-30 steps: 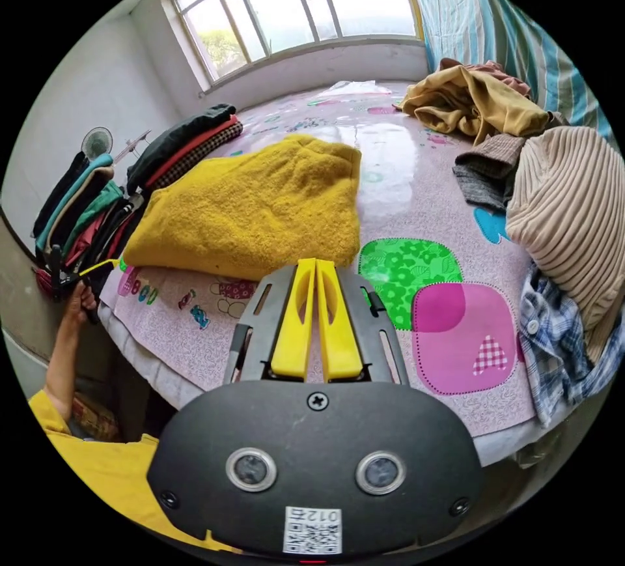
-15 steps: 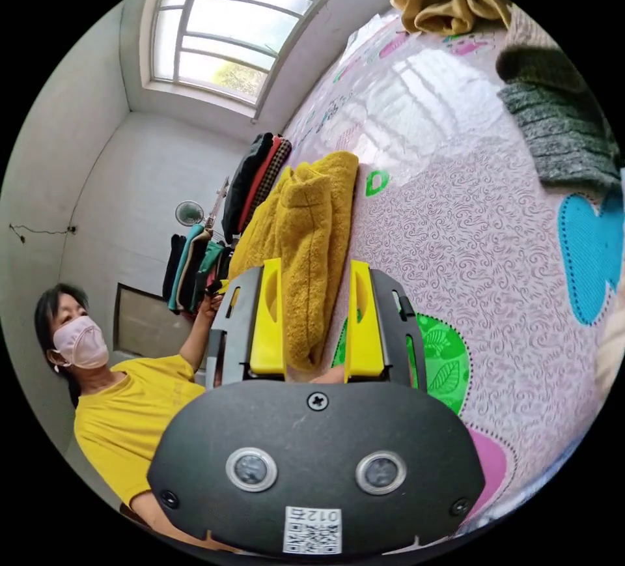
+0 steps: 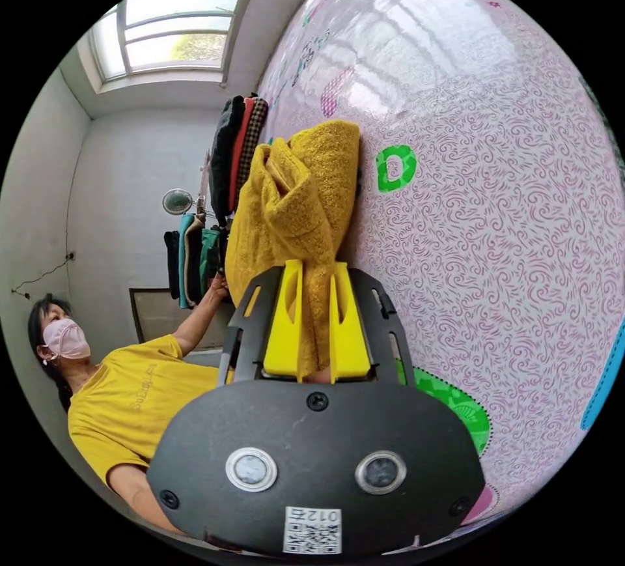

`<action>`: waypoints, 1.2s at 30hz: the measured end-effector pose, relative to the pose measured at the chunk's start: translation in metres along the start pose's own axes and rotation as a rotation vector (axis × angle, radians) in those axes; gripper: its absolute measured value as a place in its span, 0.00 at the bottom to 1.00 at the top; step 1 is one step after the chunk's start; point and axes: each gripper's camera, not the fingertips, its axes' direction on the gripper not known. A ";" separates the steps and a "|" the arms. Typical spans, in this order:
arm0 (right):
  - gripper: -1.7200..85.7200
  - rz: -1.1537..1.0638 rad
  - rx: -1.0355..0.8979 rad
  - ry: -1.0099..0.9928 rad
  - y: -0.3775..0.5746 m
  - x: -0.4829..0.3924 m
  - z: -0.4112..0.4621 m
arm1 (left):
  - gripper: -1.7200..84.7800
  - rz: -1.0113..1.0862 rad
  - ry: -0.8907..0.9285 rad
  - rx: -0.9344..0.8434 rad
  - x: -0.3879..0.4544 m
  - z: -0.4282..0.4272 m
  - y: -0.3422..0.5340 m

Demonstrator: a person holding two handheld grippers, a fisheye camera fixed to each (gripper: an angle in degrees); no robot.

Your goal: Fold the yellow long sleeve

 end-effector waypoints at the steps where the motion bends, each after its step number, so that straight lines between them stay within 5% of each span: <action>1: 0.06 0.024 0.007 0.012 -0.006 -0.004 0.002 | 0.11 -0.013 -0.002 0.009 0.004 -0.005 0.000; 13: 0.03 -0.118 0.108 0.213 -0.043 -0.139 0.025 | 0.07 -0.006 -0.102 0.121 0.107 -0.041 0.015; 23: 0.03 -0.287 0.041 0.142 -0.133 -0.252 0.080 | 0.08 0.098 -0.122 0.219 0.186 -0.091 0.011; 36: 0.03 -0.881 -0.069 0.009 -0.386 -0.553 0.254 | 0.08 0.106 -0.430 0.792 0.266 -0.312 -0.010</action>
